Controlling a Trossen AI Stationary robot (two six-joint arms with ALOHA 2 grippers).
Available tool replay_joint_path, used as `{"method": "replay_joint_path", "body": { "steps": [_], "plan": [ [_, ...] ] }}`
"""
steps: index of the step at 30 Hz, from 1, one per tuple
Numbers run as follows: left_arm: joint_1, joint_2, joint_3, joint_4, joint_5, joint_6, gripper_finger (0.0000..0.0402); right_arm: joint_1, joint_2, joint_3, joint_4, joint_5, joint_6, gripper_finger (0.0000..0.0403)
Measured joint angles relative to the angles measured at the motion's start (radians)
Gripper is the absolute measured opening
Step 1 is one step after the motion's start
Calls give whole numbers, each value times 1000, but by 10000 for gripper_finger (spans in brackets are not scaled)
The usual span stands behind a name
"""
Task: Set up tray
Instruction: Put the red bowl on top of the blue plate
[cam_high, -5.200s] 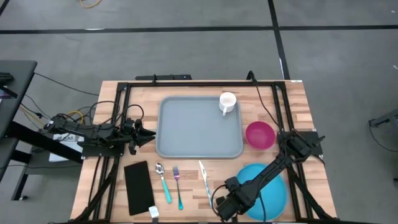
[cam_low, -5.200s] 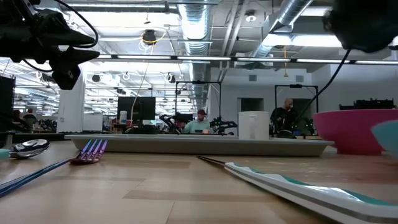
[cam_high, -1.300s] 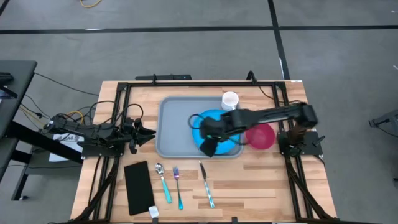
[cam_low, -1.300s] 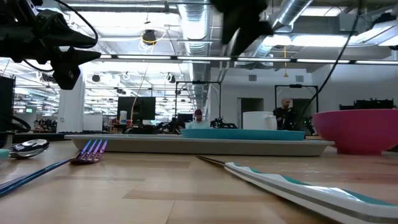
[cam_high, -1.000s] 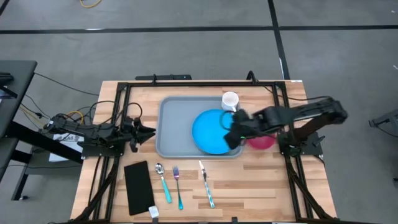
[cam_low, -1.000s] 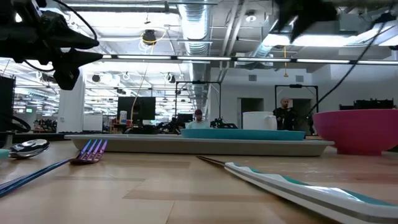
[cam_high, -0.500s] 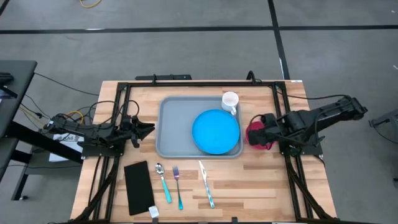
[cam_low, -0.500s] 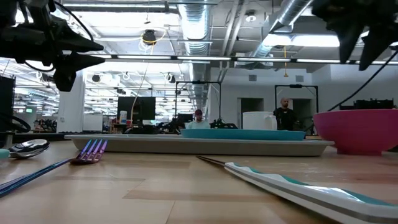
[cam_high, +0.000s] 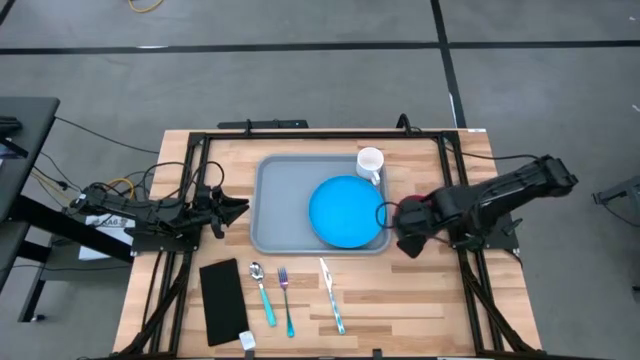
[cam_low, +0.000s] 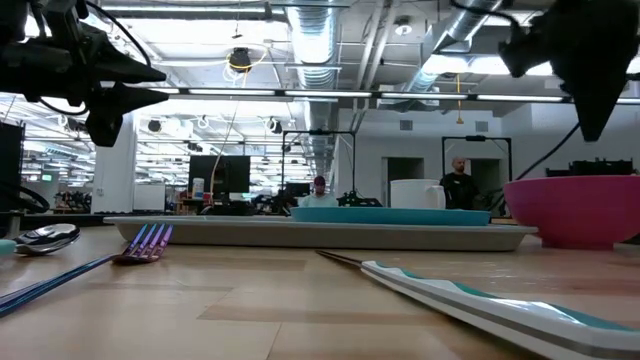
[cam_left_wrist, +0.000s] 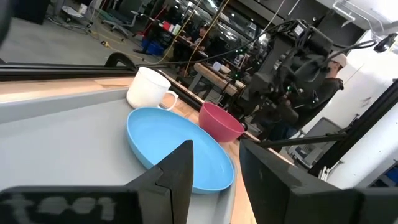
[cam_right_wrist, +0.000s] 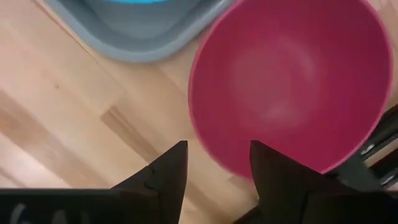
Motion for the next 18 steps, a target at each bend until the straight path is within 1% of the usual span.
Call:
{"method": "replay_joint_path", "body": {
  "steps": [3, 7, 11, 18],
  "plan": [
    [0, 0, 0, 0, 0, 0, 119, -13, 50, 0, 43, -28, -80, 160],
    [0, 0, 0, 0, 1, 0, 119, -25, 102, 0, 118, -52, -146, 159],
    [0, 0, 0, 0, 1, -1, 119, -36, 141, 0, 144, -52, -177, 160],
    [0, 0, 0, 0, 1, -3, 119, -73, 196, 0, 131, -44, -202, 156]
  ]
}}
